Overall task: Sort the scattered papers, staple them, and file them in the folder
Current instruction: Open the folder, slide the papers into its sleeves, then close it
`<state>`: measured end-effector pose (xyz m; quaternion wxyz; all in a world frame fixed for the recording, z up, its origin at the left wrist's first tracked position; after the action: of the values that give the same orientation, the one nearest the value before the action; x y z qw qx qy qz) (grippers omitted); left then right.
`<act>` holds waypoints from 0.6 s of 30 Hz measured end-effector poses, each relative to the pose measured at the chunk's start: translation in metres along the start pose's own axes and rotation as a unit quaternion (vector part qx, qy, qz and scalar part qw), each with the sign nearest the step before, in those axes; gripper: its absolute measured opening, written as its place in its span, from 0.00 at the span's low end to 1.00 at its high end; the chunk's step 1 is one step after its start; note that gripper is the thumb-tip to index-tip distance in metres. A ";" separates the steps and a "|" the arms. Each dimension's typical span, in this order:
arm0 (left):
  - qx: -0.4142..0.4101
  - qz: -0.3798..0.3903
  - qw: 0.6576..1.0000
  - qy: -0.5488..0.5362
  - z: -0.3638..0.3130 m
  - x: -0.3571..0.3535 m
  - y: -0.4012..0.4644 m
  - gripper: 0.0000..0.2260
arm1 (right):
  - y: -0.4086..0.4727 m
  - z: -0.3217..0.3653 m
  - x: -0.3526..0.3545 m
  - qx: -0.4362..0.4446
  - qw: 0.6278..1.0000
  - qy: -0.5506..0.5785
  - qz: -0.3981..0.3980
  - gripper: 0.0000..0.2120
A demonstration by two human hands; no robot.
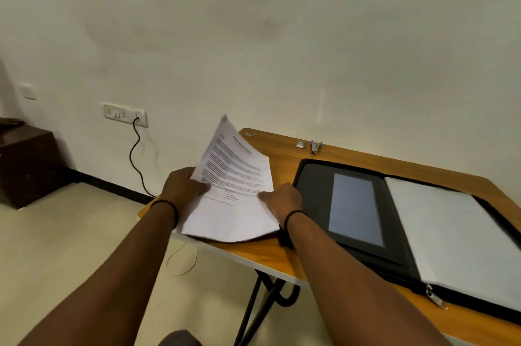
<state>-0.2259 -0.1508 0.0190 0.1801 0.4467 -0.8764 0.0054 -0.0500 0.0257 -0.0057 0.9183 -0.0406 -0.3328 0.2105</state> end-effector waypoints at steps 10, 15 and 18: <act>-0.089 0.122 0.955 -0.255 -0.090 -0.061 -0.020 0.15 | -0.013 -0.022 0.086 0.078 0.912 0.393 0.085 0.12; -0.015 0.205 0.945 -0.255 -0.099 -0.160 -0.027 0.14 | 0.003 -0.073 0.169 0.064 0.944 0.322 -0.031 0.09; -0.012 0.204 0.972 0.118 -0.079 -0.200 -0.018 0.11 | 0.011 -0.113 0.208 0.025 0.990 -0.010 -0.138 0.18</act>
<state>-0.0797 0.0083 0.0263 0.2823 0.2529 -0.9216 0.0842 0.1609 0.1289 0.0278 0.9359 0.0311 -0.3390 0.0900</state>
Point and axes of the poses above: each hand's wrist, its own y-axis towards the middle knuckle, its own x-axis out of the back of the hand, z = x × y, the point moved 7 cm from there along y, towards the middle knuckle, and after that the axes turned 9 degrees about -x, right-handed, at the moved point
